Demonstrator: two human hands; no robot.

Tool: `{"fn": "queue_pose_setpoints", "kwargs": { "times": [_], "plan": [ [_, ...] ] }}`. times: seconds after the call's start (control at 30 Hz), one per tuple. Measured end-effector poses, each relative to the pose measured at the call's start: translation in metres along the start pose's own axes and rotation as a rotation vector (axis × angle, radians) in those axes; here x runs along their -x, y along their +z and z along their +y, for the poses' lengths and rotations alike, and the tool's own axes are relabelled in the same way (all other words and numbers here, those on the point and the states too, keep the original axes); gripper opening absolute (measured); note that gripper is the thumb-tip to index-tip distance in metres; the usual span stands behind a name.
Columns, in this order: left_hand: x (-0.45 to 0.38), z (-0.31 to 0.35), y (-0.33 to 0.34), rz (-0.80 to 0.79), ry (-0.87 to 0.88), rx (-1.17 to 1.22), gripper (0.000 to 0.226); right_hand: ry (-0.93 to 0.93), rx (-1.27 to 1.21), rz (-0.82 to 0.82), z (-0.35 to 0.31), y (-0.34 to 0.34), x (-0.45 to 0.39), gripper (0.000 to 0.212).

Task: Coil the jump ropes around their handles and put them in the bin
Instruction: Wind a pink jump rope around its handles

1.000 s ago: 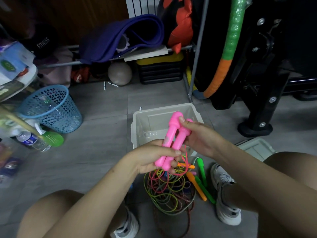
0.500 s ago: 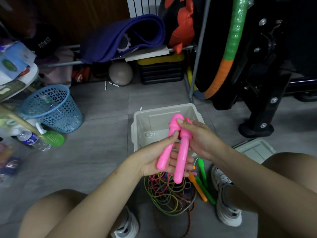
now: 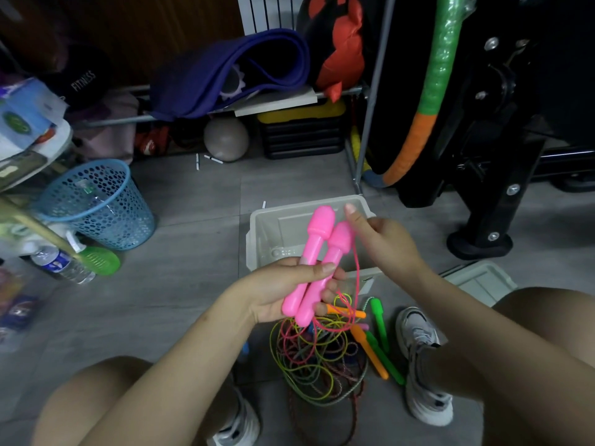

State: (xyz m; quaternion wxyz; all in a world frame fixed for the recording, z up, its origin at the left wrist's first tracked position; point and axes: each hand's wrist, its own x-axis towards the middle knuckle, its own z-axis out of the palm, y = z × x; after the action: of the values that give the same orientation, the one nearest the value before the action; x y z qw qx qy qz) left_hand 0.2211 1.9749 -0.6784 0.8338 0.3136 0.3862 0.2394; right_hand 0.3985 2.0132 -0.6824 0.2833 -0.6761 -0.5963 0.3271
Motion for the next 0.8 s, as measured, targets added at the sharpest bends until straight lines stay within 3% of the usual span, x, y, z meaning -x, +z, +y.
{"fn": "queue_pose_setpoints", "kwargs": {
  "times": [0.07,0.13,0.2,0.33,0.5,0.6,0.67,0.8],
  "plan": [
    [0.004,0.004,-0.003,-0.069,-0.001,0.033,0.023,-0.081,-0.143,0.12,0.003,0.002,-0.004,0.047],
    [0.006,0.006,-0.005,-0.16,-0.011,0.067,0.033,-0.152,-0.493,-0.048,0.004,0.006,-0.007,0.029],
    [0.007,0.008,-0.006,-0.225,-0.013,0.101,0.043,-0.169,-0.674,-0.268,0.006,0.012,-0.008,0.035],
    [0.005,0.011,-0.008,-0.21,0.022,0.174,0.051,-0.056,-0.845,-0.321,0.004,0.017,-0.006,0.034],
    [0.004,0.017,-0.009,-0.002,0.164,0.158,0.037,0.075,-0.841,-0.352,0.004,0.021,0.002,0.009],
    [0.002,0.018,-0.009,0.1,0.229,0.133,0.032,0.11,-0.845,-0.306,0.003,0.026,0.01,0.01],
    [0.0,0.016,-0.008,0.125,0.241,0.127,0.033,0.058,-0.718,-0.239,0.003,0.027,0.012,0.013],
    [-0.005,0.013,-0.007,0.241,0.247,0.065,0.019,-0.218,-0.191,-0.077,0.004,0.024,0.013,0.009]
  ]
}}
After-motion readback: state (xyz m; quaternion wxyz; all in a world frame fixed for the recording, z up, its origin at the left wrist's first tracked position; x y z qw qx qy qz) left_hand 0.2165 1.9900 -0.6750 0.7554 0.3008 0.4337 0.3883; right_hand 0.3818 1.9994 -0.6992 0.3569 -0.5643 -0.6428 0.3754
